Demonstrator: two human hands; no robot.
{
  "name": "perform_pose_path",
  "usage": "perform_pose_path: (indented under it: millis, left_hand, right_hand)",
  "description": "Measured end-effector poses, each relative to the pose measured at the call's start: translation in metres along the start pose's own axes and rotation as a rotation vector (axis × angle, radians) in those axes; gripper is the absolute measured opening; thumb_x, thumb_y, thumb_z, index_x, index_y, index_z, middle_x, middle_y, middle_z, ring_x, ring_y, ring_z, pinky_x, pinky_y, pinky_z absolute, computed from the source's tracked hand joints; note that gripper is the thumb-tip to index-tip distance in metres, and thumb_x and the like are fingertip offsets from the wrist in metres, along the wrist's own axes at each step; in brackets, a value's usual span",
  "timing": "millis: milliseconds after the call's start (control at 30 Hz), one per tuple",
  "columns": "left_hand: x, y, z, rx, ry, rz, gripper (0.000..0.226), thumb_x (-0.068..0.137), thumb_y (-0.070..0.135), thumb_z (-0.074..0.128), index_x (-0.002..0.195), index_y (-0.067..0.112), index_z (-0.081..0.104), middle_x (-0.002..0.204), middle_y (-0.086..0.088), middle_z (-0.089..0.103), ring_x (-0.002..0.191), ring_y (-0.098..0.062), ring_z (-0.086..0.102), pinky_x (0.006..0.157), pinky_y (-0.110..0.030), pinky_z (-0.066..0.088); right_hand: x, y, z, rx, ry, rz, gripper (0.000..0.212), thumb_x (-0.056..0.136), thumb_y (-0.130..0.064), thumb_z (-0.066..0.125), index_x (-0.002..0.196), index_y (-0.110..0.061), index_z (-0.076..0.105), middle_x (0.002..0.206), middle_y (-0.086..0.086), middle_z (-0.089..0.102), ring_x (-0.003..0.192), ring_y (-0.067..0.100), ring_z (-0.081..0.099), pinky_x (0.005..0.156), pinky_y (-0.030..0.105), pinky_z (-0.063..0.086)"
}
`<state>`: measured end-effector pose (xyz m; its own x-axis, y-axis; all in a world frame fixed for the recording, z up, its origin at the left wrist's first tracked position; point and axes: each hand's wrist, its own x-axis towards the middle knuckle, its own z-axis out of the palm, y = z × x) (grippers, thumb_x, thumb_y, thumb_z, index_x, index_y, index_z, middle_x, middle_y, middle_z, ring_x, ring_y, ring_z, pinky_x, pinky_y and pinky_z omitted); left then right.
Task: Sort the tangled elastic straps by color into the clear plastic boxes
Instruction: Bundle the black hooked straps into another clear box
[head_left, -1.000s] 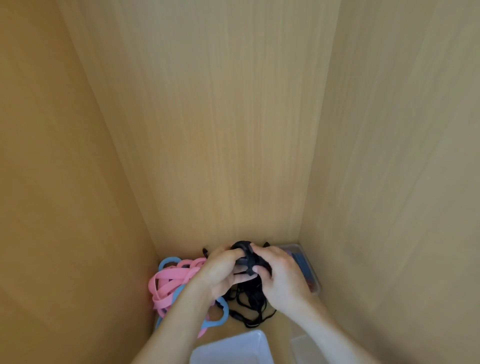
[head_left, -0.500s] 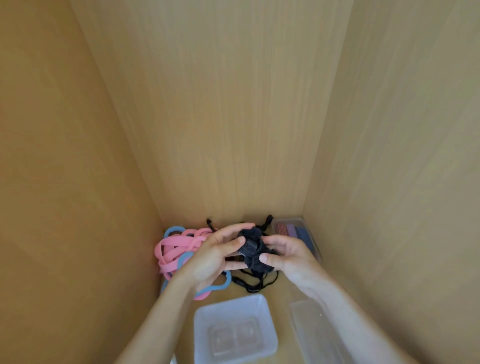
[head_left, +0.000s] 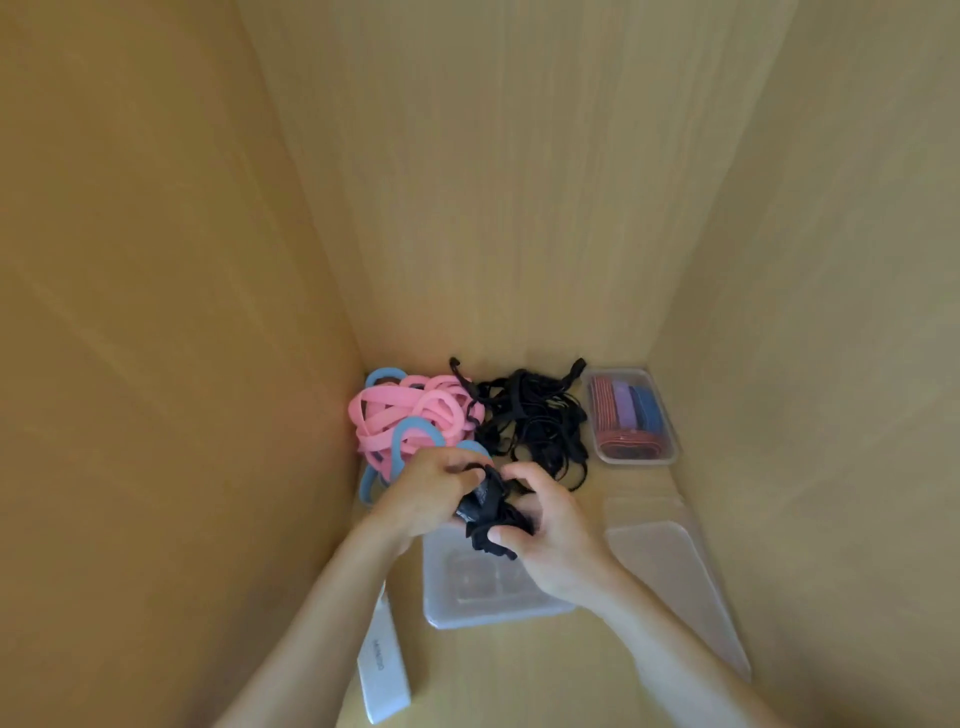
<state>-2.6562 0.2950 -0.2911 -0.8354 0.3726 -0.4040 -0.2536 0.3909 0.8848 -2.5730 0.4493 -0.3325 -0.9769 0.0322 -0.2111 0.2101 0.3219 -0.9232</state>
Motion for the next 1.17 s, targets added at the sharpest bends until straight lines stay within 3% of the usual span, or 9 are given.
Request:
perform_pose_path:
  millis: [167,267,367,434,500,700,800,934,1167]
  left_hand:
    - [-0.012,-0.022,-0.005,0.136,0.075,0.055,0.022,0.102,0.02,0.056,0.117,0.017,0.071,0.116,0.003,0.071,0.109,-0.014,0.066,0.094,-0.021,0.051]
    - [-0.022,-0.037,-0.009,0.004,0.145,0.1,0.023,0.102,0.02,0.053,0.119,0.025,0.067,0.123,0.01,0.067,0.118,-0.008,0.061,0.102,-0.024,0.045]
    - [-0.033,-0.057,-0.007,0.026,0.059,0.14,0.045,0.093,0.012,0.058,0.133,0.031,0.053,0.139,0.01,0.054,0.133,-0.006,0.048,0.107,-0.026,0.042]
    - [-0.039,-0.072,-0.004,0.117,0.032,0.16,0.06,0.08,0.027,0.062,0.136,0.039,0.046,0.142,0.014,0.048,0.138,-0.006,0.041,0.111,-0.028,0.038]
    - [-0.045,-0.084,-0.002,0.241,0.032,0.173,0.072,0.071,0.045,0.062,0.139,0.047,0.037,0.142,0.024,0.04,0.137,0.0,0.032,0.109,-0.021,0.031]
    - [-0.048,-0.104,-0.002,0.412,0.005,0.335,0.099,0.067,0.036,0.082,0.121,0.08,0.012,0.13,0.051,0.024,0.127,0.021,0.028,0.095,0.001,0.029]
    - [-0.045,-0.107,-0.005,0.406,0.023,0.356,0.103,0.065,0.036,0.088,0.128,0.075,0.015,0.132,0.05,0.025,0.127,0.021,0.028,0.097,-0.001,0.031]
    - [-0.043,-0.111,-0.003,0.412,0.033,0.387,0.086,0.068,0.037,0.084,0.141,0.042,0.038,0.138,0.021,0.042,0.131,-0.003,0.043,0.103,-0.03,0.047]
    - [-0.048,-0.116,0.002,0.659,0.015,0.373,0.087,0.083,0.051,0.063,0.157,0.035,0.021,0.159,0.017,0.001,0.147,-0.005,0.017,0.104,-0.03,0.048]
  right_hand:
    - [-0.007,0.007,0.009,0.117,-0.042,0.091,0.039,0.08,-0.022,0.073,0.096,-0.051,0.053,0.082,0.002,0.078,0.077,0.023,0.073,0.085,0.045,0.055]
    - [-0.009,0.011,0.01,0.107,-0.063,0.127,0.034,0.082,-0.022,0.074,0.102,-0.042,0.055,0.084,0.004,0.078,0.082,0.021,0.074,0.09,0.042,0.055]
    - [-0.008,0.015,0.012,0.098,-0.098,0.195,0.03,0.088,-0.018,0.074,0.107,-0.031,0.055,0.085,0.004,0.078,0.084,0.021,0.075,0.092,0.042,0.055]
    - [-0.004,0.017,0.015,0.082,-0.095,0.245,0.029,0.088,-0.017,0.075,0.108,-0.028,0.056,0.084,0.004,0.078,0.082,0.02,0.075,0.091,0.041,0.056]
    - [0.001,0.018,0.018,0.068,-0.081,0.283,0.028,0.087,-0.017,0.076,0.106,-0.026,0.057,0.082,0.004,0.078,0.079,0.019,0.075,0.088,0.039,0.057]
    - [0.006,0.024,0.035,0.014,-0.061,0.401,0.029,0.085,-0.024,0.079,0.103,-0.022,0.057,0.099,0.002,0.075,0.095,0.019,0.072,0.092,0.039,0.056]
    - [0.008,0.024,0.042,-0.098,-0.087,0.397,0.017,0.089,-0.024,0.075,0.094,-0.02,0.059,0.098,-0.002,0.073,0.095,0.014,0.069,0.092,0.035,0.055]
    - [0.015,0.021,0.046,-0.237,-0.197,0.378,0.013,0.093,-0.032,0.066,0.099,-0.022,0.061,0.099,-0.007,0.072,0.094,0.008,0.067,0.078,0.023,0.053]
    - [0.021,0.021,0.05,-0.288,-0.215,0.391,0.016,0.092,-0.026,0.068,0.081,-0.018,0.06,0.084,-0.003,0.069,0.083,0.011,0.069,0.072,0.024,0.06]
